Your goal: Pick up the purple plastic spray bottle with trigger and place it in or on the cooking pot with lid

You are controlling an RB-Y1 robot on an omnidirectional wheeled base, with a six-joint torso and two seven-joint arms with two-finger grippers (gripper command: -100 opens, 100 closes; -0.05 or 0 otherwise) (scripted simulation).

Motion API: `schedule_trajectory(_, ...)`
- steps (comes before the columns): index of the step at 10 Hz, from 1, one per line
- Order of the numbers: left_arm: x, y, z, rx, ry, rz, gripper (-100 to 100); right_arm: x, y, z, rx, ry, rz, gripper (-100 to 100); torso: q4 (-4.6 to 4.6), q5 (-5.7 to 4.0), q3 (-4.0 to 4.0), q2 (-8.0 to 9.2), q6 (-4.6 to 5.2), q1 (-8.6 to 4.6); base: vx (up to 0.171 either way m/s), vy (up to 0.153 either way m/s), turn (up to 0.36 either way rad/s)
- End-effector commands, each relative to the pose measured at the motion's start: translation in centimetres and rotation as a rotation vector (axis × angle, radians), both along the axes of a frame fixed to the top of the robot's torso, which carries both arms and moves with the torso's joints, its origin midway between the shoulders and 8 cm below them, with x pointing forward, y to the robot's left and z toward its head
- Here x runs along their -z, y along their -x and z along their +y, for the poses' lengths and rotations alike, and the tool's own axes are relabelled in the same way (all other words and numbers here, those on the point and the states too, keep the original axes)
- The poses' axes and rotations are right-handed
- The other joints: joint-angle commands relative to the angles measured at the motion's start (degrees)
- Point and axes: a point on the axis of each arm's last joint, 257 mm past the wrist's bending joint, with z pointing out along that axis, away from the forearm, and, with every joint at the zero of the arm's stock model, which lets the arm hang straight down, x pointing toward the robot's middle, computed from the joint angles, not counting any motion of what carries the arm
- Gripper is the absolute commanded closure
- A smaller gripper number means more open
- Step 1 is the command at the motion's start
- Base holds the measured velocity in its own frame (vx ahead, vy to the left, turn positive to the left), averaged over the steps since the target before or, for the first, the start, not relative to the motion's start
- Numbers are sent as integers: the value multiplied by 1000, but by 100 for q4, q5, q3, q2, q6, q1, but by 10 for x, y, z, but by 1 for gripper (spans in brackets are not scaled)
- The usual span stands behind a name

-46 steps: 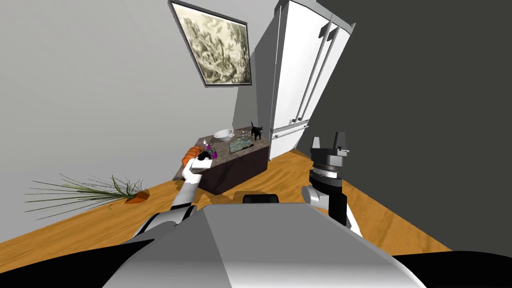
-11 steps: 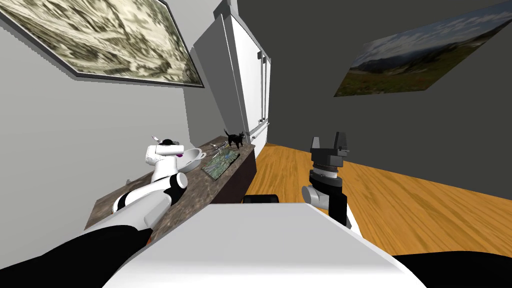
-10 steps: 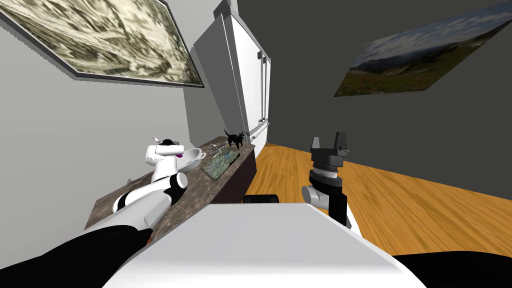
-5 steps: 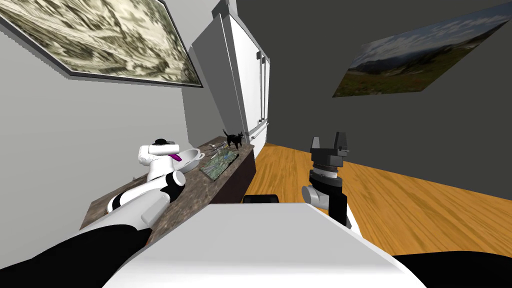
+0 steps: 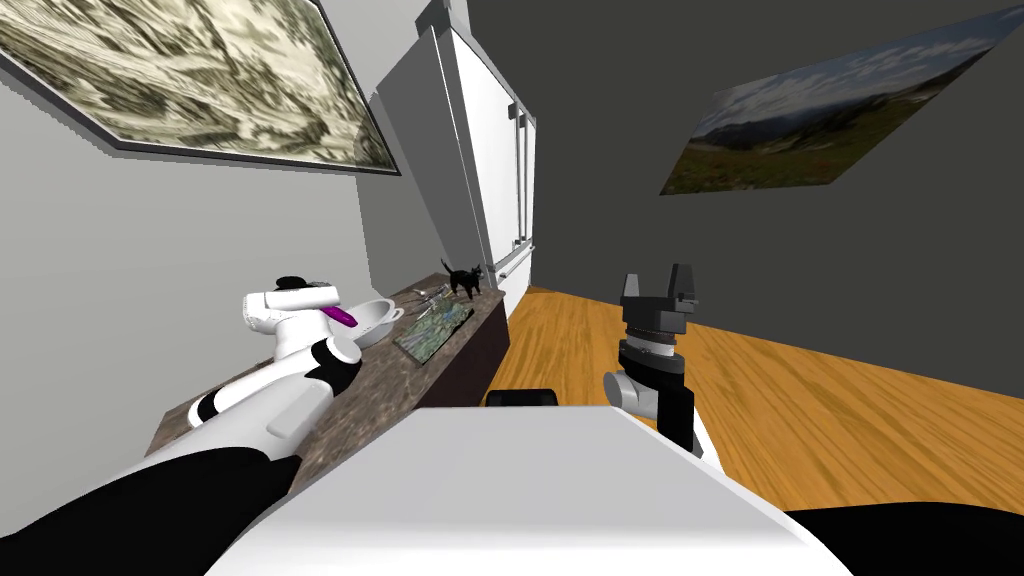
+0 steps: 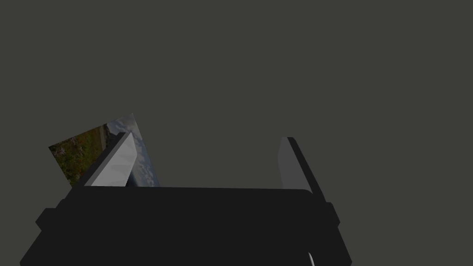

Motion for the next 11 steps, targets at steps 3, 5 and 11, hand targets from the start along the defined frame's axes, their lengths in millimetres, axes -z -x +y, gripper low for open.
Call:
schedule_trajectory(3, -8, 14, 18, -11, -6, 13, -100, 0, 0, 0, 0, 0, 0, 0, -1, -1, -1, -1, 0, -3, 16, -42, -16)
schedule_trajectory(5, -15, 24, 30, -23, 3, -4, -100, 0, 0, 0, 0, 0, 0, 0, 0, 0, 0, 0, 2, 1, 14, -40, -33)
schedule_trajectory(11, -26, 41, 49, -26, 5, -8, -100, 0, 0, 0, 0, 0, 0, 0, 0, 0, 1, 3, 2, 2, 10, -32, -19)
